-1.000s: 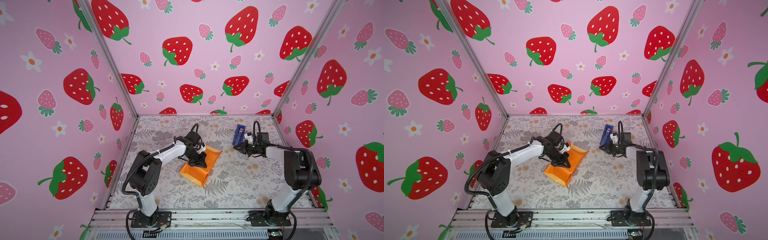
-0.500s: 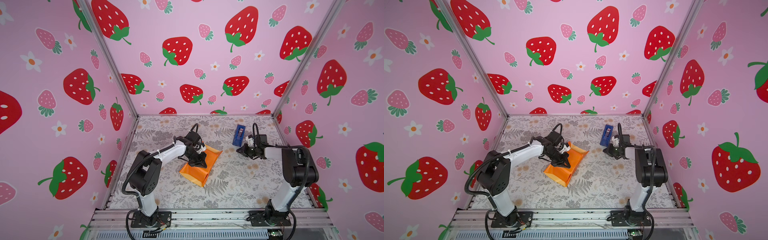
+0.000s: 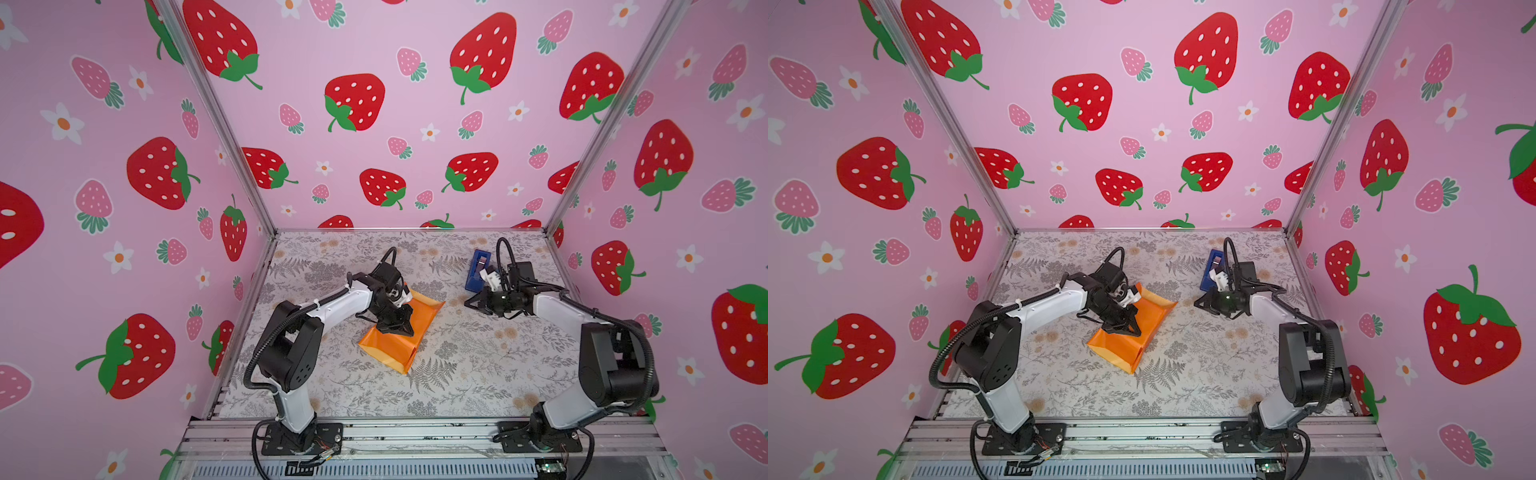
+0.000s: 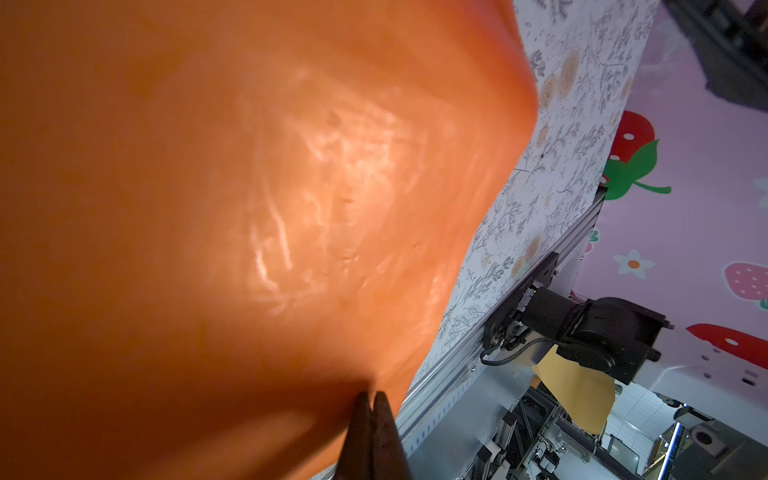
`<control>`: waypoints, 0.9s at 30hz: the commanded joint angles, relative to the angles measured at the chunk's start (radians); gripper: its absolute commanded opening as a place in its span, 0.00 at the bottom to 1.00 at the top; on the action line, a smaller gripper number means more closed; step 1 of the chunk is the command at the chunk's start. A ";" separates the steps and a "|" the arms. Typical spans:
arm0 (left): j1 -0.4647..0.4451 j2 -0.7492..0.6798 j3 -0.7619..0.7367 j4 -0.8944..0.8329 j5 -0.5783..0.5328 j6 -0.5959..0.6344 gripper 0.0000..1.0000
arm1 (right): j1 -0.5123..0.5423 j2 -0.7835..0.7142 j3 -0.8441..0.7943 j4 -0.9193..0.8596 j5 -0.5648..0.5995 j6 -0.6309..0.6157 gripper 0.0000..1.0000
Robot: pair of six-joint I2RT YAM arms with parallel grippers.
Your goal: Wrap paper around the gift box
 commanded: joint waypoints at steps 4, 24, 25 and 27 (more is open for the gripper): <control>0.002 -0.005 -0.016 -0.092 -0.058 0.014 0.00 | 0.194 -0.007 0.098 -0.142 -0.185 -0.072 0.00; 0.002 -0.009 -0.013 -0.101 -0.054 0.020 0.00 | 0.378 0.283 0.289 -0.411 -0.184 -0.274 0.00; 0.002 -0.009 -0.012 -0.102 -0.054 0.022 0.00 | 0.373 0.287 0.289 -0.417 -0.172 -0.272 0.00; 0.002 -0.007 -0.010 -0.101 -0.053 0.024 0.00 | 0.365 0.297 0.297 -0.430 -0.157 -0.278 0.00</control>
